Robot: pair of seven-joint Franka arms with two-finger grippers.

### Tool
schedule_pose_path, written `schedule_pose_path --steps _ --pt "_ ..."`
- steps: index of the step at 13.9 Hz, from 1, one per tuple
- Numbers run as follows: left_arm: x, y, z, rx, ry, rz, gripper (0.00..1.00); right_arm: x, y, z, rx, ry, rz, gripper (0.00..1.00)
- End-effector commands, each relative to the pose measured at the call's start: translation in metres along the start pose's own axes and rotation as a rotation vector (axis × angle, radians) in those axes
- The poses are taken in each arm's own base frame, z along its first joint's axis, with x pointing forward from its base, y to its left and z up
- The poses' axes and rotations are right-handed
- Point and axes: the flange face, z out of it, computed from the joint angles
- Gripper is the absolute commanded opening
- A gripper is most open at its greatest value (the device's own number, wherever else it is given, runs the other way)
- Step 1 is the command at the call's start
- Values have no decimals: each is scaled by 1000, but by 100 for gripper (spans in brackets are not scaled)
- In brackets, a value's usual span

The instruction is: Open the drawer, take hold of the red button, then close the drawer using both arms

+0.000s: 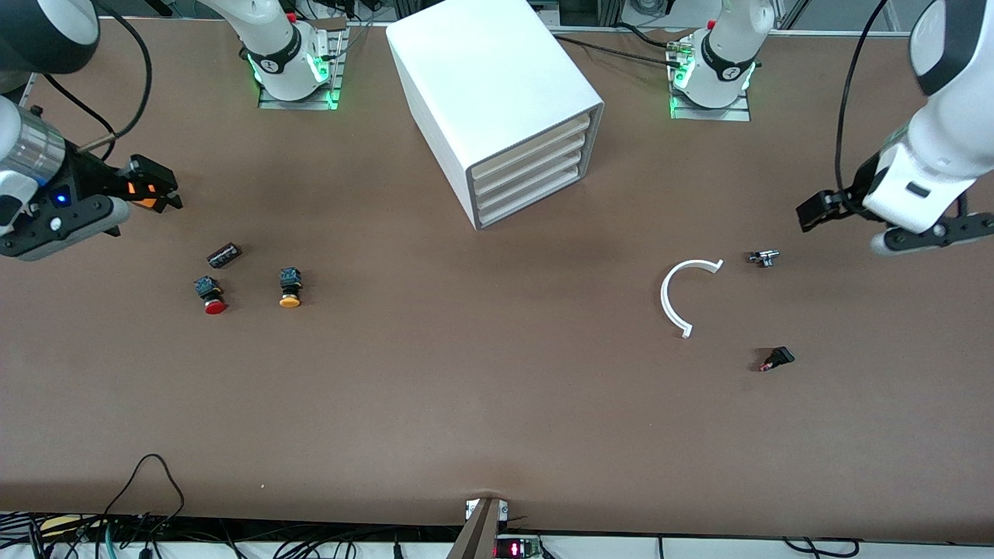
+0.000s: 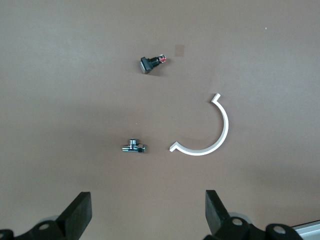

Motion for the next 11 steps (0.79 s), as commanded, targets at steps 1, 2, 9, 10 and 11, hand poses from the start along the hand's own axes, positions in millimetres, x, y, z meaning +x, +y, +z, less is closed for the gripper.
schedule_pose_path --steps 1,2,9,10,11 --pt "-6 -31 -15 13 20 34 100 -19 -1 -4 -12 -6 -12 100" --pt "-8 -38 -20 14 28 53 100 -20 -2 -1 -21 -13 -17 100" --pt "-22 -57 -49 13 81 146 100 -18 -1 -7 -66 0 -24 100" --pt "-21 -56 -52 12 89 147 100 -17 0 -9 -66 5 -21 100" --pt "-19 -56 -53 13 98 147 100 -16 0 -13 -70 12 -13 100"
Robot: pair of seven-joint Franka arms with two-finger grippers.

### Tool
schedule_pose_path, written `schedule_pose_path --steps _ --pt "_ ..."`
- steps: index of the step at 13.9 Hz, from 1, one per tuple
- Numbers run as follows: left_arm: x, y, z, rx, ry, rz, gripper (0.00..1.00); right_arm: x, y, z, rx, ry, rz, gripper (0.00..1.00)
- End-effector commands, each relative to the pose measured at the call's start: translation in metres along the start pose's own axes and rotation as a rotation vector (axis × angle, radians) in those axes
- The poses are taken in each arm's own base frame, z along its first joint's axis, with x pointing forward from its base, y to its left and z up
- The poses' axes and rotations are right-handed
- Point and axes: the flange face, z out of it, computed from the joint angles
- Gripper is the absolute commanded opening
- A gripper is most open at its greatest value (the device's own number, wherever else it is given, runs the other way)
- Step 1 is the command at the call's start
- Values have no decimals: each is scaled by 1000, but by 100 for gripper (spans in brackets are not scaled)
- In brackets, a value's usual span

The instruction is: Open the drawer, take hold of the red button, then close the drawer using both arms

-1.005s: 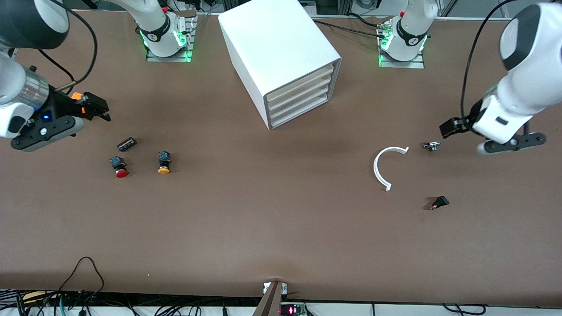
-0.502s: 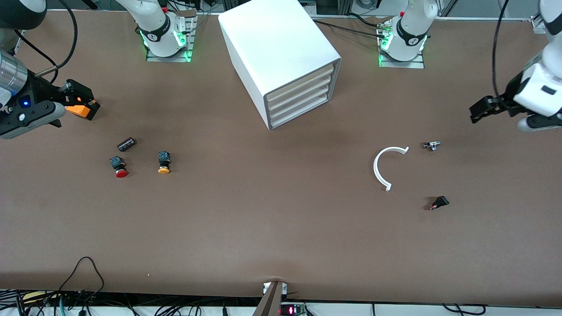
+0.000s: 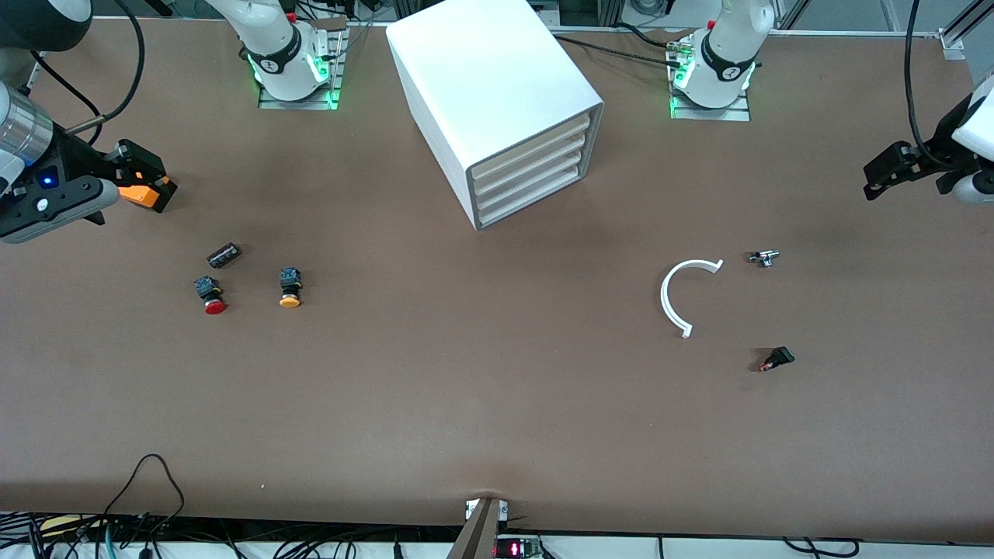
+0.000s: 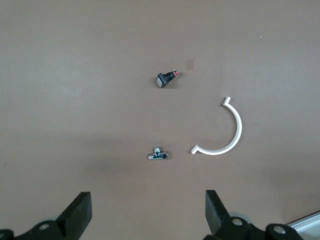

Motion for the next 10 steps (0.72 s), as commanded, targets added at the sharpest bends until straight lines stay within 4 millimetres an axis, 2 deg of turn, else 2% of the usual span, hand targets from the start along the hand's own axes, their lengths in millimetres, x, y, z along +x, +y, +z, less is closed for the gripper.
schedule_pose_path --steps 1,5,10 --pt "0 0 -4 15 16 30 100 -4 2 -10 -28 14 5 100" --pt "14 4 7 -6 43 88 100 -3 2 -12 -30 18 5 100" --pt "13 0 10 -42 32 72 100 -6 9 -19 -34 32 19 100"
